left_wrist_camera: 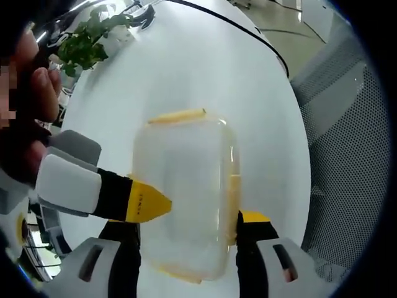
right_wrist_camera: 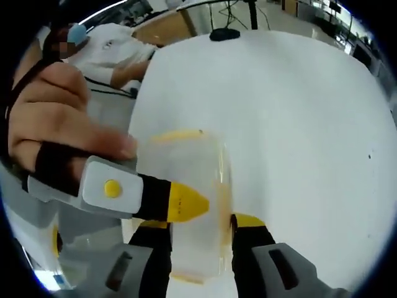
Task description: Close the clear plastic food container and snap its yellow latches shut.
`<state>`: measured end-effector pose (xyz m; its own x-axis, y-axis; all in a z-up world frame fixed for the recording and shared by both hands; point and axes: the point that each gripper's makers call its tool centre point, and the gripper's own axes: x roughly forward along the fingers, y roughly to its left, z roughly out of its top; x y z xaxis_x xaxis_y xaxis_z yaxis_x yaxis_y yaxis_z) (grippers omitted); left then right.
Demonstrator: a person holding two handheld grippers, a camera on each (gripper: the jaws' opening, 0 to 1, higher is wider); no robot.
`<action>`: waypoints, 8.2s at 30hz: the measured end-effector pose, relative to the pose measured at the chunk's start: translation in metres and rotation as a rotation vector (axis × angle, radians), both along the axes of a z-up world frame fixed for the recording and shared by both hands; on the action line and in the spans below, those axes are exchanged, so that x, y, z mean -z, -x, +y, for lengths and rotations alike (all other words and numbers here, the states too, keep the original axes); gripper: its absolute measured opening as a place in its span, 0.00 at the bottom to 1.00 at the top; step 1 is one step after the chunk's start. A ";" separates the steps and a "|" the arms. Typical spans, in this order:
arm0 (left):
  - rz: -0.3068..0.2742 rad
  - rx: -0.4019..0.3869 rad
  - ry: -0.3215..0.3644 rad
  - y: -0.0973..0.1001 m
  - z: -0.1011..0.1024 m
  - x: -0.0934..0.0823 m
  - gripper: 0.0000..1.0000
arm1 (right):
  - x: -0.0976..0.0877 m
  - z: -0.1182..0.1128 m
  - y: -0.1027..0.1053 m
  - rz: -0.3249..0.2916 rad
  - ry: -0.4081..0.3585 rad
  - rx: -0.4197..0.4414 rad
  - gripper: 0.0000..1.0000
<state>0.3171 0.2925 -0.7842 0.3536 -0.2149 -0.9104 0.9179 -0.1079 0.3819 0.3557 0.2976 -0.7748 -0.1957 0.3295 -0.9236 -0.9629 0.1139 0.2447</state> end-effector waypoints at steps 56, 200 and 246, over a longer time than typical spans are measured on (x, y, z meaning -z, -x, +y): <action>0.255 -0.019 0.061 -0.010 0.022 -0.016 0.87 | -0.025 -0.019 0.027 -0.319 -0.180 0.030 0.76; 0.272 -0.006 0.001 -0.018 0.115 0.027 0.86 | 0.025 0.054 0.035 -0.342 -0.063 0.027 0.81; 0.291 -0.011 0.022 -0.024 0.148 0.026 0.88 | 0.028 0.090 0.024 -0.339 -0.074 0.055 0.84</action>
